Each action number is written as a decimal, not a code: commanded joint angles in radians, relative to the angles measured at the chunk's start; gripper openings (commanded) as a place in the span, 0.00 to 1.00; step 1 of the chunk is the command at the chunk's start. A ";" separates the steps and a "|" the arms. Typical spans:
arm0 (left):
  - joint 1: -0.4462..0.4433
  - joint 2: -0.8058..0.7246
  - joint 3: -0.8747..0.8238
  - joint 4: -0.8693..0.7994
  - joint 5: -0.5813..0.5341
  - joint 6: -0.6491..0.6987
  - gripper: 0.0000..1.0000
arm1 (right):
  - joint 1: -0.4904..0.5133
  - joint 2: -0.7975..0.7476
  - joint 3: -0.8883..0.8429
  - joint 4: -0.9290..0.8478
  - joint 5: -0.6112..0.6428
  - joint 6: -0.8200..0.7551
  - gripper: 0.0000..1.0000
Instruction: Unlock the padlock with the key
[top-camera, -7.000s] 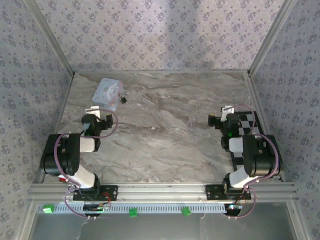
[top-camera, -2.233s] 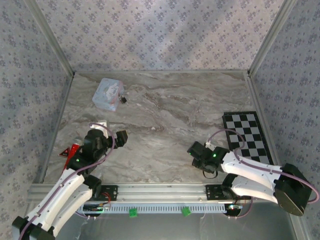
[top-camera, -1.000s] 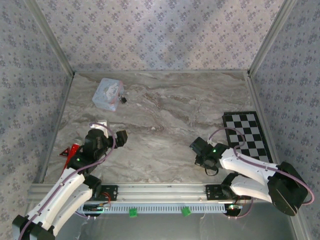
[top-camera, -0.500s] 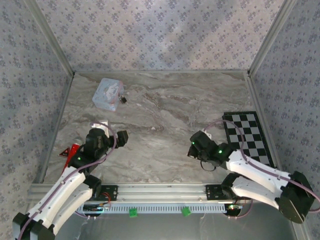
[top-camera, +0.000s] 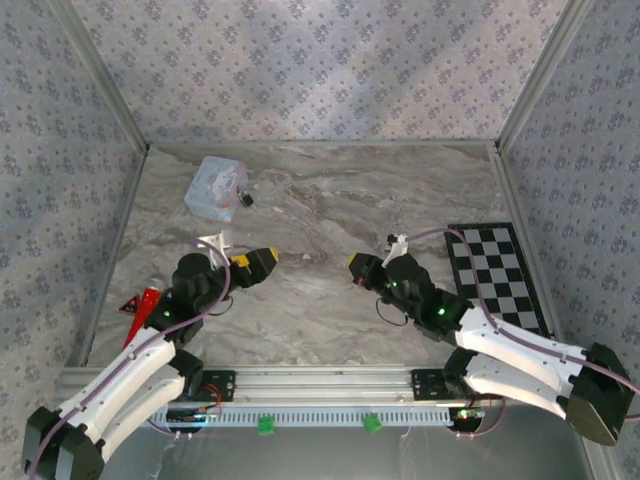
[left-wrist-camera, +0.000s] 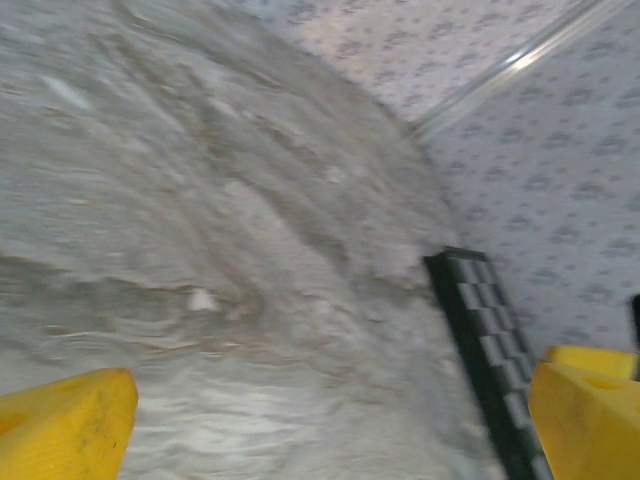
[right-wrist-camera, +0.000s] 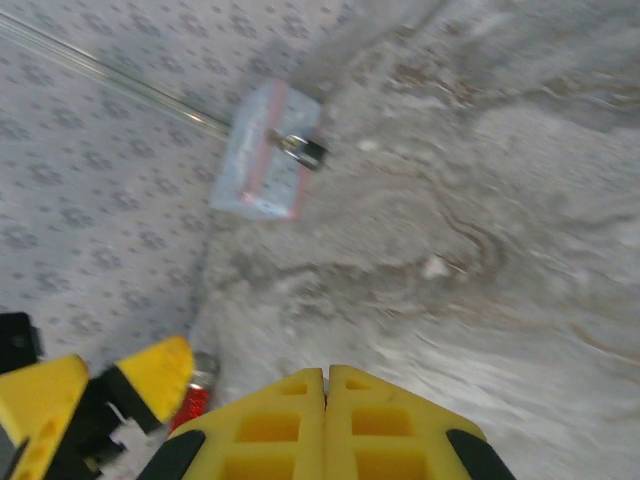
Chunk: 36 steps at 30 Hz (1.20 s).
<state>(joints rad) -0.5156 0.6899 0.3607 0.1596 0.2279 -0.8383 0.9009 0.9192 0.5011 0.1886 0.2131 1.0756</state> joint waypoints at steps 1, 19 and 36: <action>-0.051 0.016 0.044 0.188 0.040 -0.146 1.00 | 0.019 0.033 -0.016 0.249 0.076 0.023 0.00; -0.341 0.276 0.178 0.420 -0.129 -0.206 0.64 | 0.125 0.124 -0.024 0.493 0.174 0.014 0.00; -0.405 0.349 0.209 0.435 -0.165 -0.217 0.32 | 0.146 0.113 -0.042 0.492 0.191 0.005 0.00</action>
<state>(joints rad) -0.9127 1.0393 0.5232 0.5602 0.0772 -1.0649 1.0397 1.0462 0.4694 0.6582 0.3721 1.0874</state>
